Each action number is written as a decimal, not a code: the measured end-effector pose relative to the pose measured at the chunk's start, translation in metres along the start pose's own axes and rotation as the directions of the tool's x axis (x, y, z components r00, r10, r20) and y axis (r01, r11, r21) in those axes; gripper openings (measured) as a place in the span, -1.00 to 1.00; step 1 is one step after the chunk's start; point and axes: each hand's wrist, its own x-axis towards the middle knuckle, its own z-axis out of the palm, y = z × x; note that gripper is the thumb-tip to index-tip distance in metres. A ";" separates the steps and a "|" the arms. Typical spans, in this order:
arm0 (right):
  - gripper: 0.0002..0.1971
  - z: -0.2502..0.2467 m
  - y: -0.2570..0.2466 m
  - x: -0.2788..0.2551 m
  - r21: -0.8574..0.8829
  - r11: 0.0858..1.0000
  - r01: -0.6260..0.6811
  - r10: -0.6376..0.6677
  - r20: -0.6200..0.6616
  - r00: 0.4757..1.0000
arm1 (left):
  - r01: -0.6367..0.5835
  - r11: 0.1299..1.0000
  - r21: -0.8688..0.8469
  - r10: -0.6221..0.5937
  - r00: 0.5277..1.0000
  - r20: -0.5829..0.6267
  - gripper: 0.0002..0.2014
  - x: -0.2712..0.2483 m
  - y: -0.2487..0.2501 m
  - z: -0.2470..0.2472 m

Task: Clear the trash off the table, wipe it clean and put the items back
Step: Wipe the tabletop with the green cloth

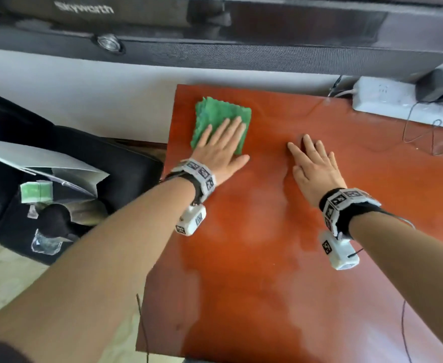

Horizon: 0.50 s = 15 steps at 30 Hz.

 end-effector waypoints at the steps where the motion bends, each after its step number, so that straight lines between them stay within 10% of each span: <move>1: -0.44 0.000 -0.006 0.005 -0.009 1.000 0.016 -0.016 0.010 1.000 | 0.124 0.991 -0.050 -0.126 0.992 -0.030 -0.27 0.011 -0.023 -0.006; 7: -0.39 0.007 -0.027 0.017 -0.022 1.000 0.019 -0.018 0.041 0.999 | 0.456 0.875 -0.161 -0.468 0.883 -0.041 -0.20 0.031 -0.049 -0.013; 9: -0.36 0.011 -0.029 0.016 -0.044 0.999 0.017 -0.016 0.018 1.000 | 0.316 0.947 -0.054 -0.319 0.946 -0.060 -0.13 0.017 -0.012 -0.010; 11: -0.34 0.014 -0.030 0.015 -0.063 0.998 0.018 -0.018 0.004 1.000 | -0.068 0.995 0.066 0.067 0.997 0.025 -0.10 -0.014 0.031 0.001; 13: -0.35 0.012 -0.029 0.015 -0.059 0.998 0.020 -0.019 0.016 1.000 | -0.360 0.924 0.129 0.340 0.927 0.156 -0.13 -0.038 0.045 0.007; 15: -0.36 0.008 -0.026 0.015 -0.031 0.999 0.017 -0.016 0.035 0.999 | -0.364 0.918 0.160 0.348 0.930 0.121 -0.19 -0.021 0.017 0.002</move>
